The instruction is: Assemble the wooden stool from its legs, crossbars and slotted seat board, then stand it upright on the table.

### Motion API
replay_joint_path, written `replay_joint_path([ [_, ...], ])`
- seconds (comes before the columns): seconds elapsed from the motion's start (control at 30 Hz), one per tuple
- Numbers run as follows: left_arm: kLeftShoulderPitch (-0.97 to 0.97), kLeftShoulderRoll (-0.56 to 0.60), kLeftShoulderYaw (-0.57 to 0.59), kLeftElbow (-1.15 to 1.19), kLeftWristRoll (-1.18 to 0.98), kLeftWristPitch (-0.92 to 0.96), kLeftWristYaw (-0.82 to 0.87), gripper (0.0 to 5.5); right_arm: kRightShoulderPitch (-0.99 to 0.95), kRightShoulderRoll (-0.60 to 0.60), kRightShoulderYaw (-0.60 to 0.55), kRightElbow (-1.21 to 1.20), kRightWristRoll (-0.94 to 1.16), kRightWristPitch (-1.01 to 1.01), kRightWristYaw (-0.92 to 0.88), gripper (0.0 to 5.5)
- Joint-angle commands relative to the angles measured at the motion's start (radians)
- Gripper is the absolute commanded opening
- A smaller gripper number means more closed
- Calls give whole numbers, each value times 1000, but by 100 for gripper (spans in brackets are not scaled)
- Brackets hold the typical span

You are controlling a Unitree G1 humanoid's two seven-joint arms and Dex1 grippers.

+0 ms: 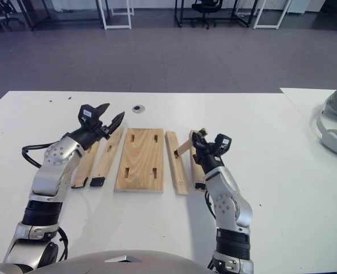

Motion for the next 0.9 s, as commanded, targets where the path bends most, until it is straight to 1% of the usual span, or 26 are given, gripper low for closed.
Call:
replay_joint_path([
  [0.03,-5,-3,14,-1,-2,-6,17,301,42,-78,95,55,-176,10,-19,41],
  [0.17,-14,-2,14,-4,2,-9,20,301,87,-169,202,168,-329,-77,38,41],
  [0.27,-12,-2,13,-8,7,-12,22,301,121,-218,253,282,-404,-168,95,41],
  [0.37,-16,-6,9,-7,9,-12,23,301,115,-218,272,307,-419,-224,125,41],
  [0.47,-20,-7,8,-3,11,-15,24,301,49,-199,247,230,-370,-235,133,41],
  [0.5,-22,-7,9,-1,11,-16,24,301,26,-194,237,205,-349,-224,136,78],
  [0.57,-29,-8,9,9,11,-23,26,301,-16,-183,224,164,-323,-181,134,108],
  [0.67,-35,-9,9,18,11,-33,31,301,-43,-178,207,117,-316,-113,123,176],
  [0.73,-35,-8,13,17,9,-36,33,301,-48,-194,201,84,-318,-42,120,218],
  [0.8,-32,-6,15,18,8,-39,35,301,-48,-205,191,53,-304,73,110,254],
  [0.9,-29,-10,11,18,10,-43,37,301,-46,-194,171,21,-273,216,90,303],
])
